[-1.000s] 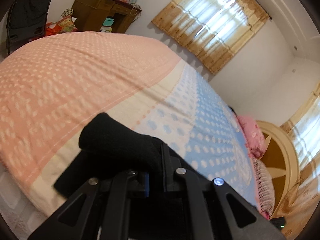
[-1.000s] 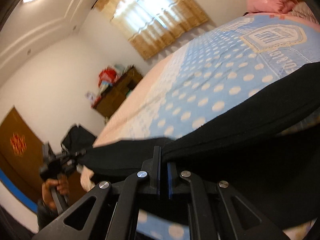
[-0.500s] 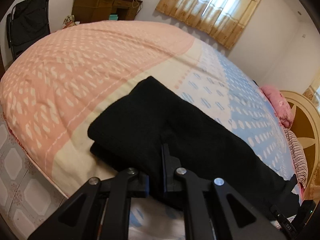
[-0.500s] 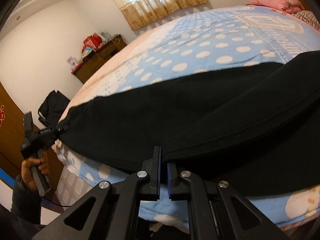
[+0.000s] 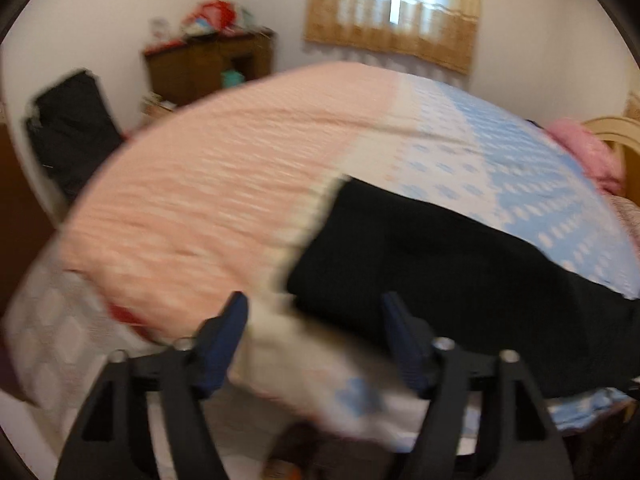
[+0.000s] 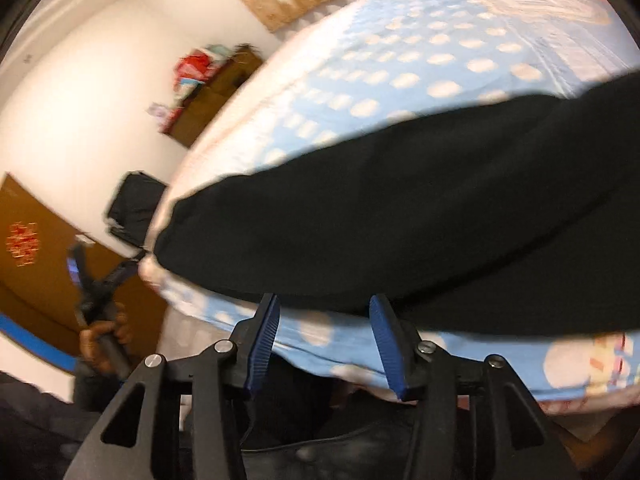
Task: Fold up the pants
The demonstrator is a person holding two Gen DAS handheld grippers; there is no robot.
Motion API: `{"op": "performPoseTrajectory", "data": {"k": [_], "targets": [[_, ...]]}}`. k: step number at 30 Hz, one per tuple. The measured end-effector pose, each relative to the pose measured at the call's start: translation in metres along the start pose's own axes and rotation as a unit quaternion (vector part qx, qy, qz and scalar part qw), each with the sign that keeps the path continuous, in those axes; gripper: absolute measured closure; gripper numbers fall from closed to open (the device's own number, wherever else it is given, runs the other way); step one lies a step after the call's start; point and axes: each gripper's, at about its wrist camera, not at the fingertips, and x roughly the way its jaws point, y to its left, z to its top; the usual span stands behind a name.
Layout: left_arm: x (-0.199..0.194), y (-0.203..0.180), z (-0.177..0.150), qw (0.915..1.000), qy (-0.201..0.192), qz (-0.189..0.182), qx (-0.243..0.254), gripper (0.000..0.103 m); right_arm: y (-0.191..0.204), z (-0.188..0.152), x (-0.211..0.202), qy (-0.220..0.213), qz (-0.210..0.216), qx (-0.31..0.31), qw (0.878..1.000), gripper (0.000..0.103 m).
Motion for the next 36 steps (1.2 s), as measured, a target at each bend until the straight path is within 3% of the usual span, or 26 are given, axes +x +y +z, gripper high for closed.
{"op": "performPoseTrajectory", "data": {"k": [3, 6, 10, 13, 19, 23, 28, 32, 34, 36], "targets": [[-0.010, 0.024, 0.008, 0.9982, -0.023, 0.021, -0.051, 0.030, 0.018, 0.021, 0.005, -0.022, 0.026, -0.049, 0.998, 0.054], [-0.013, 0.024, 0.015, 0.9959, -0.050, -0.007, -0.075, 0.032, 0.038, 0.048, 0.036, -0.015, 0.024, -0.109, 0.994, 0.054], [-0.003, -0.013, 0.023, 0.9968, -0.068, -0.029, -0.033, 0.032, 0.055, 0.079, 0.095, 0.044, 0.045, -0.159, 0.985, 0.053], [0.004, -0.037, 0.028, 0.9961, -0.086, -0.020, -0.009, 0.032, 0.062, 0.095, 0.126, 0.065, 0.045, -0.186, 0.979, 0.053], [0.037, -0.050, 0.014, 0.9991, -0.027, 0.006, -0.032, 0.037, 0.061, 0.107, 0.164, 0.101, 0.026, -0.216, 0.971, 0.053], [0.040, -0.067, 0.004, 0.9977, -0.039, 0.055, 0.007, 0.033, 0.061, 0.105, 0.178, 0.149, 0.040, -0.224, 0.962, 0.053], [0.042, -0.071, 0.003, 0.9972, -0.037, 0.064, 0.008, 0.023, 0.069, 0.089, 0.175, 0.195, 0.048, -0.274, 0.941, 0.053], [0.046, -0.074, 0.005, 0.9974, -0.032, 0.064, 0.010, 0.017, 0.066, 0.104, 0.179, 0.160, 0.039, -0.253, 0.953, 0.053], [0.049, -0.079, 0.005, 0.9970, -0.031, 0.070, 0.013, 0.015, 0.062, 0.109, 0.189, 0.174, 0.063, -0.222, 0.957, 0.053], [0.050, -0.081, 0.005, 0.9966, -0.031, 0.075, 0.016, 0.014, 0.067, 0.103, 0.198, 0.196, 0.076, -0.227, 0.951, 0.053]]}}
